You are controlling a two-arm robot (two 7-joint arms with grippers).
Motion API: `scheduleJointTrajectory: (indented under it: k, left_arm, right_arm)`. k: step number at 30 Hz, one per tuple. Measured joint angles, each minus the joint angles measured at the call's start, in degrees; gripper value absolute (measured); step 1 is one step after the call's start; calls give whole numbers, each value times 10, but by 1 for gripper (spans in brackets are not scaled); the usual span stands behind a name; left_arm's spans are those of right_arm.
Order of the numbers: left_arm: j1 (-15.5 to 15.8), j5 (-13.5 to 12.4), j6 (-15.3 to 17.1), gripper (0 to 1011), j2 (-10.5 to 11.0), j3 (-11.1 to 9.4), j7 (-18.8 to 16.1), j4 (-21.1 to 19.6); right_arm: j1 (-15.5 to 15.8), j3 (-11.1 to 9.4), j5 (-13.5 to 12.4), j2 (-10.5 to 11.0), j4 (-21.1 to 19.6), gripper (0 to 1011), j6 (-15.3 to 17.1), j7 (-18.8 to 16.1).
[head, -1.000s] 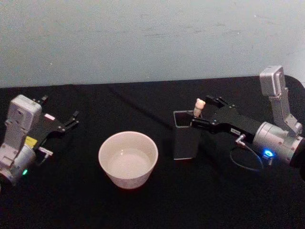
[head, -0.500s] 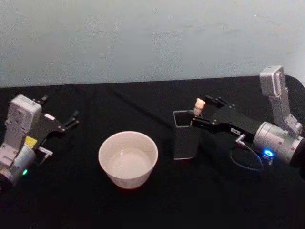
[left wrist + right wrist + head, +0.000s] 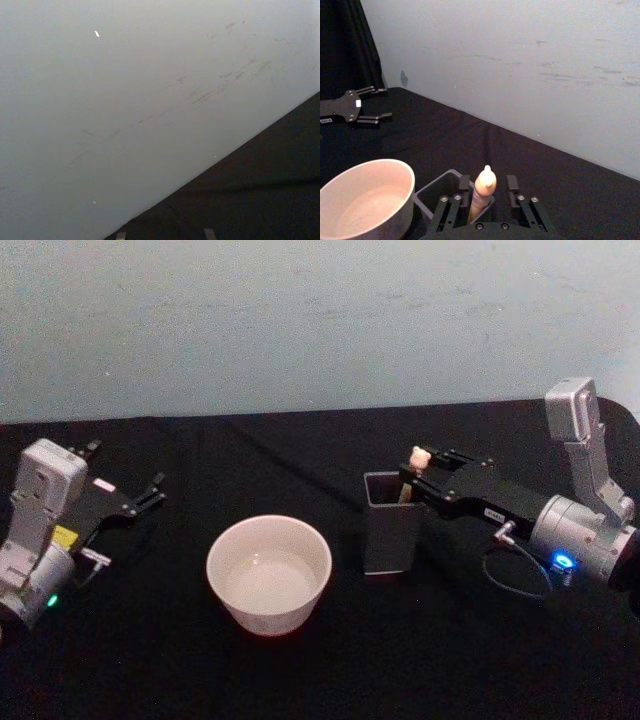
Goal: Pick up the stirring spoon with one hand, stir inside the cup, then place it back in its original position.
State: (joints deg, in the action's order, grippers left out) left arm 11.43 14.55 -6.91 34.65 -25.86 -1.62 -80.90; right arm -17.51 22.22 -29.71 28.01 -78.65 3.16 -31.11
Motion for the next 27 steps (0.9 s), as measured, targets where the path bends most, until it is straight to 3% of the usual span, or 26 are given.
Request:
scheduleJointTrajectory:
  k: [8, 27]
  left_arm:
    - [0, 0, 0, 1001, 0, 0, 0, 0]
    - [0, 0, 0, 1001, 0, 0, 0, 0]
  right_arm:
    - [0, 0, 0, 0, 0, 236, 0, 0]
    - [-2, 4, -6, 6, 0, 218, 3, -9]
